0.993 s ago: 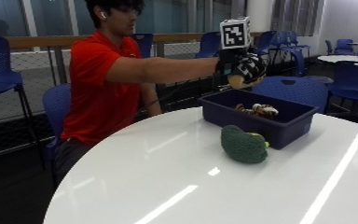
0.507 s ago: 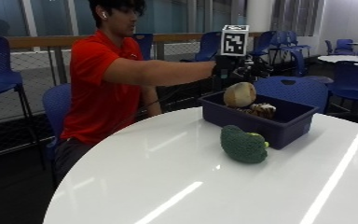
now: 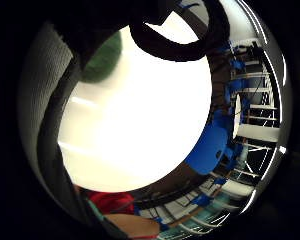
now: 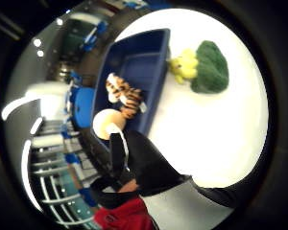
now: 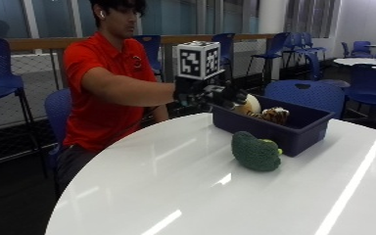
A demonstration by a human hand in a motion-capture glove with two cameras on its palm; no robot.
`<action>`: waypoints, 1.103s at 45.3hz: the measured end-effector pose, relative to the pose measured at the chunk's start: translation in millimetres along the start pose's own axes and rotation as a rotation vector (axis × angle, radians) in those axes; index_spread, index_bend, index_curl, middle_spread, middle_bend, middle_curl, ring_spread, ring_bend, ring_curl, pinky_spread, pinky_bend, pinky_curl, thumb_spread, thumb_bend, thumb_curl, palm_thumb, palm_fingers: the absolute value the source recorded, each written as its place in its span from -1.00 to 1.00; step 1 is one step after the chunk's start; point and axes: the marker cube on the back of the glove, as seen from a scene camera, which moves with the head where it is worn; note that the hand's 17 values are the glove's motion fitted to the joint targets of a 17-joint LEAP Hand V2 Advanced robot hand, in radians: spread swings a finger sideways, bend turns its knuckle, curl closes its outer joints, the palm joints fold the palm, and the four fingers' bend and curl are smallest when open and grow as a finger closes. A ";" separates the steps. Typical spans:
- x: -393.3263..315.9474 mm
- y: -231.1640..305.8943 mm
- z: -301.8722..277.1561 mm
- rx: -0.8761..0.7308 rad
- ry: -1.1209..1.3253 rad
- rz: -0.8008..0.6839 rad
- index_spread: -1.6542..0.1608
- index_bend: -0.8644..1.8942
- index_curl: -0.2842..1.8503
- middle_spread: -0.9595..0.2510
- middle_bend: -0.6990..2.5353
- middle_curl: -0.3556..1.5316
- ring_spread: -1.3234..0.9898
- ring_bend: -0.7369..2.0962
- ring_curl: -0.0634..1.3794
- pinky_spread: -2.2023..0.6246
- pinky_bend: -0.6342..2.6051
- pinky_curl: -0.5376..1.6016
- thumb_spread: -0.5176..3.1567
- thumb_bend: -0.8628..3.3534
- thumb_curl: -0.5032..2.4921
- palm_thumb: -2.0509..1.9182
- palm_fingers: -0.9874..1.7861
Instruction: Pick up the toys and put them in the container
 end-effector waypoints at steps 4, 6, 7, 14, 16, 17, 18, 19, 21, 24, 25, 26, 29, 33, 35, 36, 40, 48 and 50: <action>43.7 21.1 17.4 -0.008 -0.036 0.073 0.45 -0.27 -0.48 0.46 -0.48 -0.22 0.13 -0.35 -0.47 0.61 -0.10 -0.20 -0.18 -0.63 -0.45 -0.02 -0.41; 62.2 31.2 26.1 -0.013 -0.043 0.105 0.45 -0.27 -0.48 0.46 -0.48 -0.23 0.13 -0.35 -0.47 0.62 -0.11 -0.21 -0.18 -0.63 -0.46 -0.02 -0.41; 70.6 35.8 30.4 -0.015 -0.041 0.117 0.45 -0.27 -0.48 0.47 -0.48 -0.24 0.13 -0.36 -0.47 0.62 -0.11 -0.21 -0.18 -0.63 -0.46 -0.02 -0.42; 107.9 58.8 53.4 -0.043 -0.029 0.166 0.45 -0.26 -0.48 0.47 -0.48 -0.27 0.14 -0.36 -0.49 0.62 -0.13 -0.22 -0.18 -0.63 -0.48 -0.01 -0.41; 117.2 64.8 60.1 -0.051 -0.029 0.184 0.45 -0.26 -0.48 0.48 -0.49 -0.27 0.14 -0.36 -0.49 0.62 -0.14 -0.21 -0.18 -0.63 -0.48 -0.01 -0.42; 120.9 67.1 63.0 -0.054 -0.028 0.193 0.45 -0.26 -0.48 0.48 -0.49 -0.28 0.14 -0.37 -0.50 0.62 -0.14 -0.21 -0.18 -0.63 -0.49 -0.01 -0.42; 123.7 68.8 65.3 -0.057 -0.027 0.200 0.45 -0.26 -0.48 0.48 -0.49 -0.28 0.14 -0.37 -0.50 0.62 -0.14 -0.21 -0.18 -0.63 -0.49 -0.01 -0.42; 125.8 69.8 67.2 -0.059 -0.025 0.205 0.45 -0.26 -0.48 0.48 -0.49 -0.29 0.14 -0.36 -0.50 0.62 -0.14 -0.21 -0.18 -0.63 -0.49 -0.01 -0.42; 128.1 70.1 69.6 -0.061 -0.020 0.209 0.45 -0.26 -0.48 0.49 -0.48 -0.29 0.14 -0.37 -0.51 0.62 -0.14 -0.21 -0.18 -0.63 -0.49 -0.01 -0.42; 126.9 67.8 71.6 -0.054 -0.007 0.205 0.45 -0.27 -0.48 0.48 -0.49 -0.30 0.14 -0.37 -0.52 0.62 -0.14 -0.21 -0.18 -0.63 -0.50 -0.01 -0.42; 125.4 66.4 72.0 -0.050 -0.001 0.201 0.45 -0.27 -0.48 0.48 -0.48 -0.30 0.14 -0.36 -0.52 0.62 -0.15 -0.21 -0.18 -0.63 -0.50 -0.01 -0.42; 123.5 64.7 72.3 -0.046 0.006 0.195 0.45 -0.27 -0.48 0.49 -0.48 -0.31 0.14 -0.36 -0.52 0.62 -0.15 -0.21 -0.18 -0.63 -0.50 -0.01 -0.42; 116.0 57.4 72.7 -0.046 0.029 0.176 0.46 -0.28 -0.49 0.49 -0.48 -0.31 0.14 -0.36 -0.53 0.62 -0.15 -0.21 -0.18 -0.63 -0.50 -0.01 -0.42; 104.1 46.0 73.5 -0.063 0.037 0.161 0.46 -0.27 -0.49 0.49 -0.48 -0.32 0.14 -0.36 -0.53 0.62 -0.15 -0.21 -0.18 -0.62 -0.51 -0.01 -0.42; 97.9 38.9 73.5 -0.067 0.036 0.153 0.46 -0.27 -0.49 0.49 -0.48 -0.32 0.14 -0.36 -0.53 0.62 -0.15 -0.21 -0.18 -0.62 -0.51 -0.01 -0.42; 94.3 34.6 73.3 -0.066 0.036 0.148 0.46 -0.27 -0.49 0.49 -0.48 -0.32 0.14 -0.36 -0.54 0.62 -0.15 -0.20 -0.18 -0.62 -0.51 -0.01 -0.42; 76.5 15.0 72.7 -0.056 0.043 0.125 0.46 -0.27 -0.49 0.49 -0.48 -0.33 0.14 -0.36 -0.54 0.62 -0.15 -0.20 -0.17 -0.62 -0.51 0.00 -0.42; 46.5 -25.0 75.1 -0.071 0.055 0.079 0.46 -0.27 -0.50 0.50 -0.48 -0.34 0.14 -0.36 -0.55 0.62 -0.16 -0.20 -0.17 -0.62 -0.51 0.00 -0.41; 39.6 -35.2 76.6 -0.079 0.037 0.078 0.46 -0.27 -0.49 0.49 -0.48 -0.34 0.14 -0.36 -0.56 0.62 -0.16 -0.20 -0.17 -0.62 -0.51 0.00 -0.41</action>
